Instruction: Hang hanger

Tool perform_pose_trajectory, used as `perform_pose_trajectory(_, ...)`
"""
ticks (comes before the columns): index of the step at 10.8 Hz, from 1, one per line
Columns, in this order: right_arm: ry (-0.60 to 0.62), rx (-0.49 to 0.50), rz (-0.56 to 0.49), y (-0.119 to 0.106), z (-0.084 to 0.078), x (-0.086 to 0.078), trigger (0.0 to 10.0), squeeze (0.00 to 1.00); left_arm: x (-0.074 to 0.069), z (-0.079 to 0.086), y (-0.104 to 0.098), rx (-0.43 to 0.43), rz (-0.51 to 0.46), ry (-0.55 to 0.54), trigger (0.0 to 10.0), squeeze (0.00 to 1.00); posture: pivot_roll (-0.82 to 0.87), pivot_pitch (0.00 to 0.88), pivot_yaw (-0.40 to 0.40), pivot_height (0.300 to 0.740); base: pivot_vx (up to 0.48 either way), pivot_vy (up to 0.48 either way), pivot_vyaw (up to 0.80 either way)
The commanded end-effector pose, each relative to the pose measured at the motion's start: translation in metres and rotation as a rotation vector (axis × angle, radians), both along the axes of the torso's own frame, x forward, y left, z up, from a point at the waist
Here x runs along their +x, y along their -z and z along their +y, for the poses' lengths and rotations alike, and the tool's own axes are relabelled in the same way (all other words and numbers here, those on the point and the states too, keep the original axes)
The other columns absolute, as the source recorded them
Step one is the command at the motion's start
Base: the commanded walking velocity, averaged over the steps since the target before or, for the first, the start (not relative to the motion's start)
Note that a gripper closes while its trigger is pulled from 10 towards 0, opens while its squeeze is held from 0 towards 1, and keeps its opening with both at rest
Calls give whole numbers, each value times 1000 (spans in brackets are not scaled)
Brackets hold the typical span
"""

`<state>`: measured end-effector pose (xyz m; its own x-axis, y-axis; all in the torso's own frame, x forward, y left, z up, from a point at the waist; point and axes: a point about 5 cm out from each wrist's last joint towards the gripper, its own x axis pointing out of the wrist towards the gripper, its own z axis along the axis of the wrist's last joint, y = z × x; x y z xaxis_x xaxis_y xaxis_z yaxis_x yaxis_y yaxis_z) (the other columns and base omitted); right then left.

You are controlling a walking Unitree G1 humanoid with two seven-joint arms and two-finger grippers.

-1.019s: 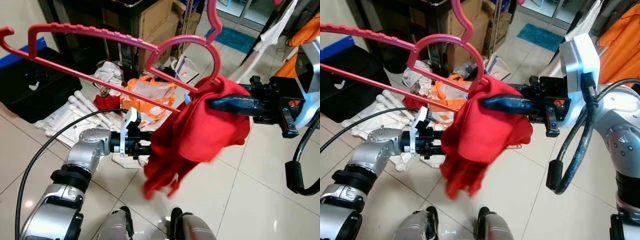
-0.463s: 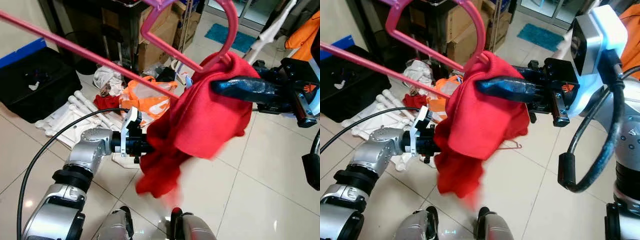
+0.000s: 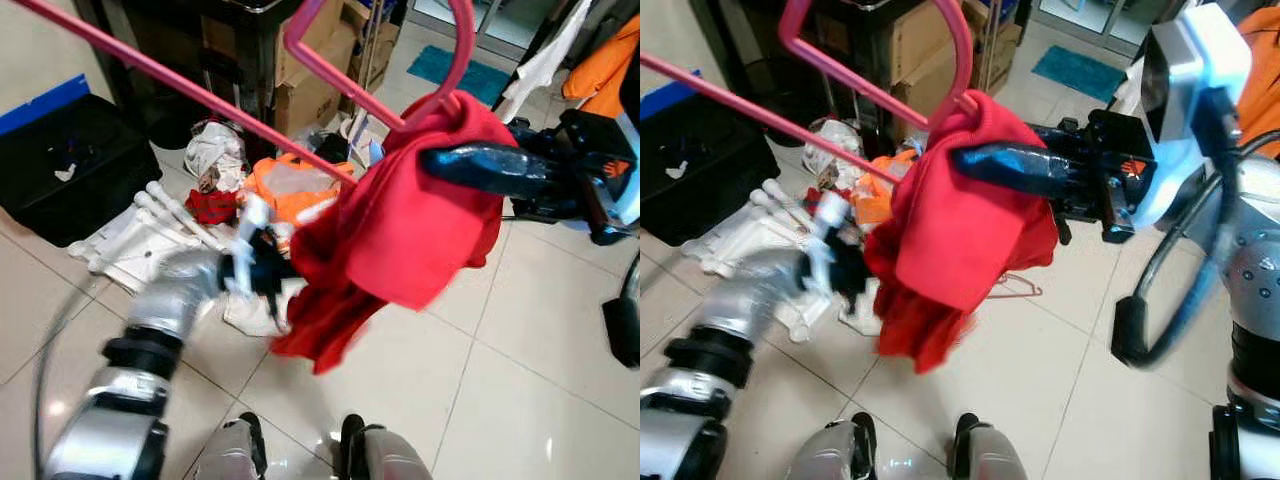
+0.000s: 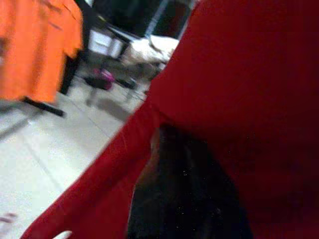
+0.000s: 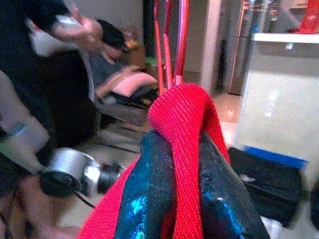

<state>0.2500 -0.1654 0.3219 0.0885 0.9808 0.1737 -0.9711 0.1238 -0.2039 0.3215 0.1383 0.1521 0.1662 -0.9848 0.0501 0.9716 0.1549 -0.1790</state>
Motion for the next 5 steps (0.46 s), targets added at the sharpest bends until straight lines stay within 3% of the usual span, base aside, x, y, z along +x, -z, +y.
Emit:
perform_pose_trajectory(1, 78, -16, -16, 4, -10, 7, 0, 0, 1, 8, -13, -30, -49, -44, 0, 0, -207, 197, -85, 740, 0, 0, 0)
perform_pose_trajectory(3, 246, -64, -13, 29, -22, 25, 0, 0, -7, 40, -40, -75, -143, -177, 0, 0, -184, 200, -82, 740, 0, 0, 0)
perform_pose_trajectory(4, 278, -32, 21, 34, -25, 30, 0, 0, -11, 50, -44, -74, -156, -219, 0, 0, -173, 199, -81, 740, 0, 0, 0)
perform_pose_trajectory(5, 302, -66, 19, 42, -26, 35, 0, 0, -14, 55, -45, -65, -157, -237, 0, 0, -154, 198, -86, 740, 0, 0, 0)
